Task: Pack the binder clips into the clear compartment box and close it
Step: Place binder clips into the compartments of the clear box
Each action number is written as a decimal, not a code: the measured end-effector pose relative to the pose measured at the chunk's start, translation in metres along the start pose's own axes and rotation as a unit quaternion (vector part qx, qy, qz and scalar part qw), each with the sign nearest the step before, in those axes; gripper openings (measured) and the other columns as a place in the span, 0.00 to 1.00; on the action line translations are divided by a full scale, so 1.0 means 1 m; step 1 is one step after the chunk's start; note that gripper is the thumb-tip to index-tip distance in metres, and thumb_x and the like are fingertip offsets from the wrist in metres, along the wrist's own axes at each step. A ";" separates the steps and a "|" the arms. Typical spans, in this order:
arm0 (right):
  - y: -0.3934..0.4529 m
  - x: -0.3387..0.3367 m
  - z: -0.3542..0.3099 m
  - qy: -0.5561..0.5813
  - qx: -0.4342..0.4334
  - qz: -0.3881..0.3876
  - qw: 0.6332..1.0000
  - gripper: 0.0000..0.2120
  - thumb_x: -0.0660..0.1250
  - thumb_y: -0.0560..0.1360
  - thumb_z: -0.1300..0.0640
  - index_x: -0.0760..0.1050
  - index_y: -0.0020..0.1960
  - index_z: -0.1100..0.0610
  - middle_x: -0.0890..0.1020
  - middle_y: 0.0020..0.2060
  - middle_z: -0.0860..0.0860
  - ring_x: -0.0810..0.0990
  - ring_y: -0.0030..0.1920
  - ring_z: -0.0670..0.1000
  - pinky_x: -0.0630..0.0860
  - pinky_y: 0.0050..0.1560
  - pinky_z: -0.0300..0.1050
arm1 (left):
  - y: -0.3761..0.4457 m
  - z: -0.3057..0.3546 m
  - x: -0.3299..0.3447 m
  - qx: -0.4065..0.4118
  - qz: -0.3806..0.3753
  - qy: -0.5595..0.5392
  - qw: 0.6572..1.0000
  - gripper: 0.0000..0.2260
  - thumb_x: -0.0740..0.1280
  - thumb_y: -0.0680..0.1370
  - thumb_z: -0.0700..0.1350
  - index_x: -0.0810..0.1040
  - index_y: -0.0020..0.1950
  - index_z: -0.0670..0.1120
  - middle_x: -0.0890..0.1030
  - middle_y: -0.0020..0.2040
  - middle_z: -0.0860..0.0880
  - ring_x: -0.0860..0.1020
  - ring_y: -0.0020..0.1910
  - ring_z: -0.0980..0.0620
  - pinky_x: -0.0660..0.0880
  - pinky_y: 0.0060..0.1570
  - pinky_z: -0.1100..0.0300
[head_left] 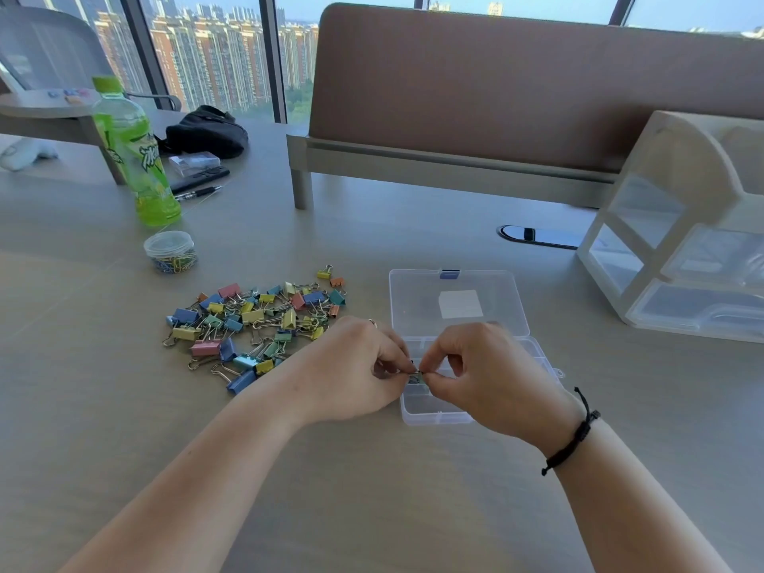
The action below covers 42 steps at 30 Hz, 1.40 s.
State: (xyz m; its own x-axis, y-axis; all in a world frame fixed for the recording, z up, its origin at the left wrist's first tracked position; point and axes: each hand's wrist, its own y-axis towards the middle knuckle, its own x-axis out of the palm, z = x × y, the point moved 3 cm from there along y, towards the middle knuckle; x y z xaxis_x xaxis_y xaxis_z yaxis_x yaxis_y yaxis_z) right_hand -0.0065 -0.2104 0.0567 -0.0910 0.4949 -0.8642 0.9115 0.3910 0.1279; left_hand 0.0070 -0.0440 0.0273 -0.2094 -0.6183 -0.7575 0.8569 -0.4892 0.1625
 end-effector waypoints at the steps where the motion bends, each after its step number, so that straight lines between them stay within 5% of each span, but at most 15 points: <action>1: 0.000 0.000 0.001 0.006 0.004 0.004 1.000 0.04 0.72 0.73 0.57 0.83 0.42 0.49 0.73 0.23 0.39 0.73 0.33 0.34 0.68 0.34 0.28 | 0.000 0.000 0.000 0.001 0.000 0.000 1.000 0.08 0.70 0.74 0.41 0.87 0.50 0.50 0.83 0.47 0.56 0.82 0.45 0.58 0.80 0.51 0.58; 5: 0.001 -0.002 0.008 0.051 0.006 0.011 0.999 0.05 0.72 0.73 0.60 0.83 0.45 0.50 0.74 0.24 0.33 0.71 0.27 0.42 0.67 0.31 0.29 | 0.000 0.002 -0.001 0.000 0.000 0.003 1.000 0.08 0.70 0.74 0.43 0.88 0.50 0.49 0.83 0.48 0.56 0.82 0.45 0.58 0.79 0.52 0.59; 10: 0.003 -0.002 0.015 0.081 0.006 0.025 0.996 0.08 0.73 0.74 0.60 0.84 0.46 0.47 0.68 0.21 0.45 0.66 0.24 0.46 0.66 0.29 0.31 | -0.001 0.001 -0.002 0.004 0.002 0.010 1.000 0.06 0.70 0.74 0.44 0.88 0.45 0.48 0.83 0.47 0.56 0.82 0.43 0.59 0.78 0.49 0.58; 25: 0.003 0.006 0.012 0.039 -0.022 0.023 0.999 0.05 0.73 0.74 0.56 0.84 0.45 0.46 0.69 0.25 0.46 0.70 0.30 0.44 0.68 0.32 0.33 | 0.000 -0.002 -0.001 0.000 -0.009 -0.004 1.000 0.09 0.72 0.73 0.48 0.87 0.51 0.50 0.83 0.49 0.57 0.82 0.47 0.59 0.79 0.52 0.57; 32: 0.004 0.009 0.008 -0.012 -0.048 0.000 0.999 0.05 0.71 0.75 0.56 0.85 0.48 0.48 0.71 0.32 0.36 0.73 0.38 0.35 0.64 0.36 0.28 | 0.001 -0.001 -0.001 0.007 -0.009 0.006 1.000 0.08 0.72 0.73 0.47 0.87 0.50 0.51 0.83 0.46 0.57 0.82 0.44 0.58 0.79 0.48 0.57; 37: 0.003 0.010 0.005 -0.070 -0.067 -0.011 0.995 0.08 0.67 0.77 0.56 0.84 0.49 0.50 0.81 0.43 0.44 0.79 0.43 0.48 0.77 0.46 0.50 | 0.000 0.002 -0.002 0.020 -0.007 0.017 1.000 0.07 0.72 0.73 0.46 0.87 0.49 0.51 0.83 0.45 0.57 0.81 0.42 0.59 0.78 0.46 0.58; 42: 0.003 0.008 0.002 -0.084 -0.071 -0.020 0.994 0.09 0.65 0.77 0.58 0.84 0.50 0.48 0.81 0.44 0.45 0.79 0.44 0.49 0.78 0.46 0.50 | 0.000 0.002 -0.004 0.034 -0.014 0.019 0.999 0.07 0.71 0.75 0.46 0.87 0.50 0.52 0.83 0.45 0.57 0.81 0.44 0.59 0.79 0.46 0.58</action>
State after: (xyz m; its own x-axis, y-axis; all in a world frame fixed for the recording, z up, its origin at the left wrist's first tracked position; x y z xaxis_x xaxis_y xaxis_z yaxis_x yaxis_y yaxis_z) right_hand -0.0033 -0.2067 0.0487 -0.0458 0.3448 -0.9376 0.8419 0.5185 0.1496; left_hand 0.0064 -0.0428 0.0319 -0.2144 -0.5810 -0.7852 0.8169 -0.5473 0.1820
